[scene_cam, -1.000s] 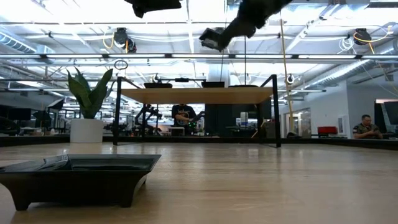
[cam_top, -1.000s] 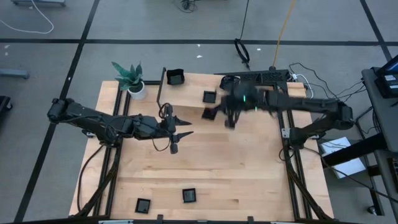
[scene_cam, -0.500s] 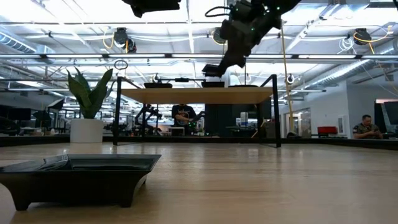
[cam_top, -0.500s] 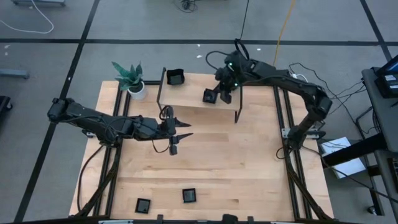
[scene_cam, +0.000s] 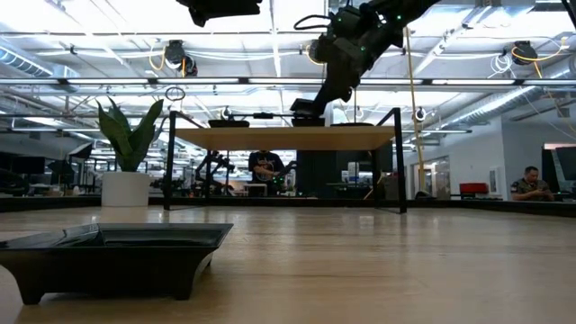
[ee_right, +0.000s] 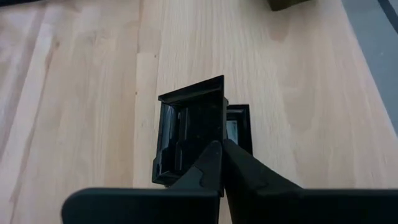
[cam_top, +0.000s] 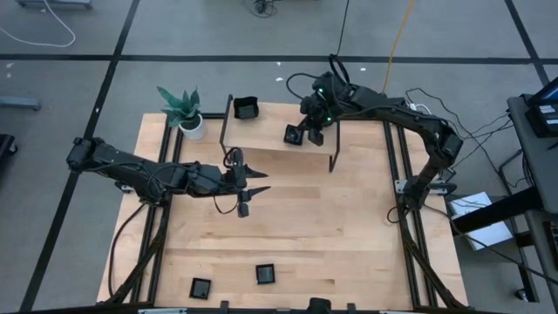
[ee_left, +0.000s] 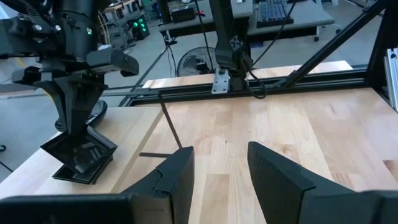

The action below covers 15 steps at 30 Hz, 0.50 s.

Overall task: Pick & Place Mini shaped plates
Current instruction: Stack the black square plate on top of the other black square plates on the shelf

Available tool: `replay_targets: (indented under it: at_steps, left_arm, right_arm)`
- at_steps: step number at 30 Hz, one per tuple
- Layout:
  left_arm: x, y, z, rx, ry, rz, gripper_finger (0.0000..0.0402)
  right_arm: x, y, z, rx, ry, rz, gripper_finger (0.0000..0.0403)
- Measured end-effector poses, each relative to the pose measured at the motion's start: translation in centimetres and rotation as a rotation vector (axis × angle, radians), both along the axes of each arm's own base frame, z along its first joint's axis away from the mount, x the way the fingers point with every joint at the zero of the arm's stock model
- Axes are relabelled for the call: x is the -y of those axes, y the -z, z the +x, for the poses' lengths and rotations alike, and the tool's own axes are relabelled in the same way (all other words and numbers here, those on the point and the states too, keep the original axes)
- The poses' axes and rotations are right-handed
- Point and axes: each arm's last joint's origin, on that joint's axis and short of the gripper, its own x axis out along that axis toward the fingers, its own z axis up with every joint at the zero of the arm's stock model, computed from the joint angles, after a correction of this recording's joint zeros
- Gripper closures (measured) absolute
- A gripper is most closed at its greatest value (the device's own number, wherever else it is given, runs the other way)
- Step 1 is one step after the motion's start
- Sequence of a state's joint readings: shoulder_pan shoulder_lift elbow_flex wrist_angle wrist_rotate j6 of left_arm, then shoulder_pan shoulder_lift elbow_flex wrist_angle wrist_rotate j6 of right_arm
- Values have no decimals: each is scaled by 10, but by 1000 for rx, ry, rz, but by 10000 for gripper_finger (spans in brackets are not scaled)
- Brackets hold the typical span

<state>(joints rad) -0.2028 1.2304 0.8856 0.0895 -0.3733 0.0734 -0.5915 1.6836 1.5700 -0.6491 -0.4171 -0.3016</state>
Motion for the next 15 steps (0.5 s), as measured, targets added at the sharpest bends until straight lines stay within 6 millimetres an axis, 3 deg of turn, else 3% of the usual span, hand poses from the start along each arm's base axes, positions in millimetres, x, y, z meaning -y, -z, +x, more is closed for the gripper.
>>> replay_targets:
  at_steps: [8, 15]
  left_arm:
    - [0, 0, 0, 0, 0, 0, 250]
    - [0, 3, -1, -21, -13, -43, 250]
  right_arm:
    - [0, 6, -1, -57, 28, -44, 369]
    - [-2, 5, -1, -68, 37, -70, 292]
